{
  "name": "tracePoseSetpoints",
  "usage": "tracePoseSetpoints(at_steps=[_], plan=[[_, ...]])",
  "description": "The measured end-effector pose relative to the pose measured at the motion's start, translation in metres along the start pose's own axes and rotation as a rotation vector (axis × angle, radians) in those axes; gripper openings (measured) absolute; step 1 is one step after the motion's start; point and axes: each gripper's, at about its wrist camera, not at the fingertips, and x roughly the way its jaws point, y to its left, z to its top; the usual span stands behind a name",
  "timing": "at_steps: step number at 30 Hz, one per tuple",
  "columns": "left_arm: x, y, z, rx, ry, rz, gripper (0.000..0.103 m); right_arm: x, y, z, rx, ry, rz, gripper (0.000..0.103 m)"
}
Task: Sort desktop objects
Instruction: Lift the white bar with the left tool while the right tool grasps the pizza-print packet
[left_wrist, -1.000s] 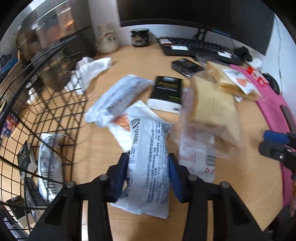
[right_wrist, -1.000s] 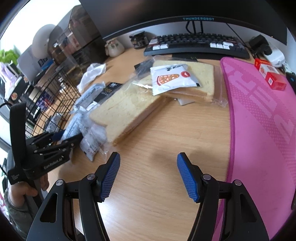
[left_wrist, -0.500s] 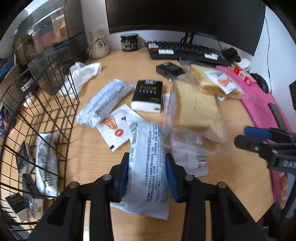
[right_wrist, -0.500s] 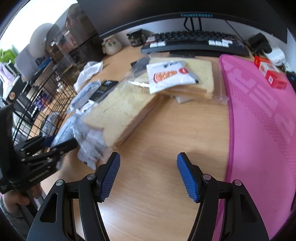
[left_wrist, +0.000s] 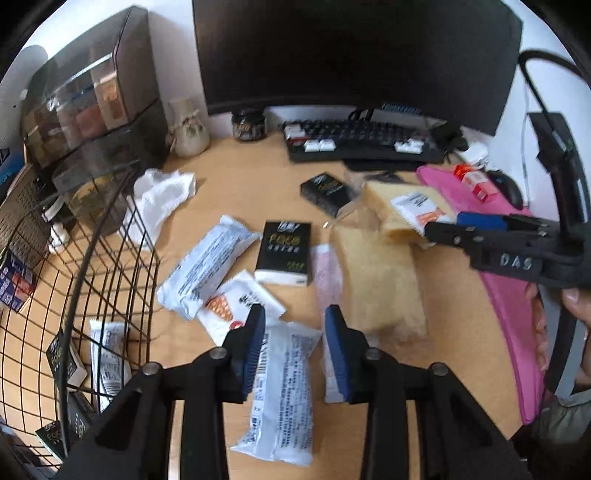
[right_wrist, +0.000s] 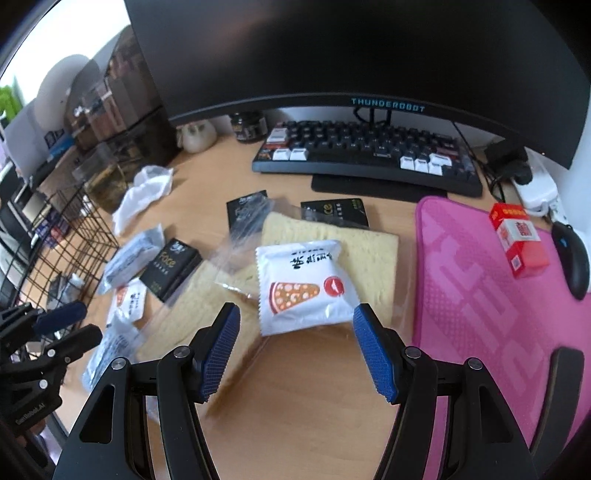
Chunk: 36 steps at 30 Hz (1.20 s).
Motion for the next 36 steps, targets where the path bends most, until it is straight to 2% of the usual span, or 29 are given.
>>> tracePoseSetpoints(at_steps=[1, 3, 11, 12, 15, 20, 25, 32, 36], plan=[[0.003, 0.002, -0.005, -0.004, 0.011, 0.0, 0.064, 0.002, -0.001, 0.0, -0.003, 0.005, 0.009, 0.064], [0.01, 0.008, -0.016, -0.017, 0.055, 0.01, 0.07, 0.005, -0.003, -0.002, -0.004, 0.007, 0.027, 0.064], [0.03, 0.004, -0.04, 0.017, 0.108, 0.031, 0.07, 0.002, -0.002, -0.013, -0.004, -0.008, 0.067, 0.064], [0.034, 0.003, -0.041, 0.021, 0.117, 0.028, 0.068, 0.002, -0.002, -0.015, -0.004, -0.007, 0.068, 0.064], [0.031, 0.005, -0.04, 0.005, 0.091, 0.007, 0.038, 0.003, -0.004, -0.017, 0.001, 0.0, 0.058, 0.064], [0.014, 0.013, -0.033, -0.011, 0.061, 0.023, 0.038, 0.0, -0.004, -0.01, -0.005, -0.007, 0.029, 0.064], [-0.009, 0.014, -0.01, -0.015, 0.001, -0.005, 0.038, 0.005, -0.005, 0.005, -0.006, 0.001, 0.017, 0.064], [0.019, -0.002, 0.025, -0.007, 0.018, -0.065, 0.038, 0.025, -0.001, 0.021, -0.051, 0.037, -0.012, 0.064], [0.038, -0.007, 0.034, -0.003, 0.042, -0.08, 0.038, 0.031, 0.003, 0.022, -0.119, 0.011, -0.006, 0.063]])
